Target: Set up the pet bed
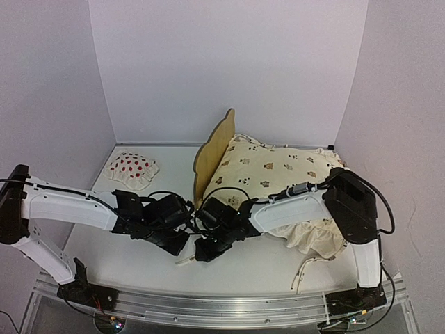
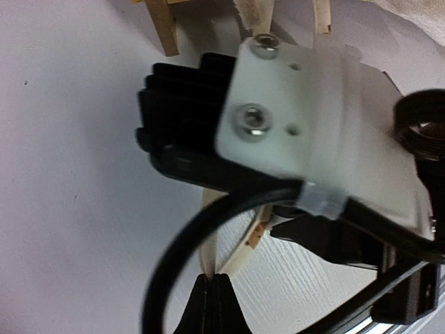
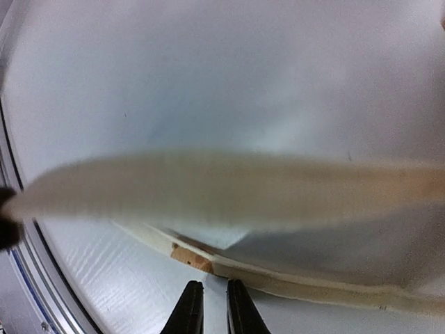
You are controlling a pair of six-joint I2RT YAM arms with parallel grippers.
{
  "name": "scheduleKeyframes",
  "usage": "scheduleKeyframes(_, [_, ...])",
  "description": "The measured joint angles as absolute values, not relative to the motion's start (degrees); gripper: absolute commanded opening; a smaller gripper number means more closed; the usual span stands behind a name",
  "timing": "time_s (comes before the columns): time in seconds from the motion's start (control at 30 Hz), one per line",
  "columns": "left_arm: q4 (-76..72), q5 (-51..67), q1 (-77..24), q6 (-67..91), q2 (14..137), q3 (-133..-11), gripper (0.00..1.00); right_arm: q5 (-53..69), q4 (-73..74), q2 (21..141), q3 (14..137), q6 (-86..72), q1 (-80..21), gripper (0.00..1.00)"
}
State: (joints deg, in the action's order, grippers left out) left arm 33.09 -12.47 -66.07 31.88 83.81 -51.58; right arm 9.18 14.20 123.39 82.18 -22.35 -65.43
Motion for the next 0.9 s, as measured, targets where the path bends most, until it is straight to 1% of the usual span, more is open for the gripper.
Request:
scheduleKeyframes(0.1, [34.2, -12.8, -65.5, 32.1, 82.7, -51.6, 0.0, 9.0, 13.8, 126.1, 86.3, -20.3, -65.1, 0.16])
scheduleKeyframes(0.23, [34.0, -12.1, -65.5, 32.1, 82.3, -51.7, 0.0, 9.1, 13.8, 123.9, 83.9, -18.4, -64.9, 0.18])
scheduleKeyframes(0.3, [33.9, -11.5, -65.6, 32.2, 82.2, -52.0, 0.0, 8.9, 14.6, 119.5, 79.1, -17.8, -64.9, 0.2])
scheduleKeyframes(0.43, [32.1, -9.7, -65.6, 32.8, 82.7, -53.2, 0.0, 8.4, 17.4, 106.8, 69.8, -16.9, -64.9, 0.23])
scheduleKeyframes(0.6, [26.6, -5.7, -65.6, 33.1, 86.7, -54.4, 0.0, 5.2, 18.4, 93.0, 62.4, -16.5, -64.9, 0.24])
scheduleKeyframes(0.73, [23.6, -2.5, -66.2, 33.3, 90.7, -54.4, 0.0, 0.4, 18.8, 88.1, 58.3, -16.8, -64.9, 0.24])
scheduleKeyframes(0.9, [21.8, 1.2, -68.3, 33.7, 96.6, -56.8, 0.04, -5.7, 20.2, 86.9, 55.3, -17.9, -64.9, 0.24])
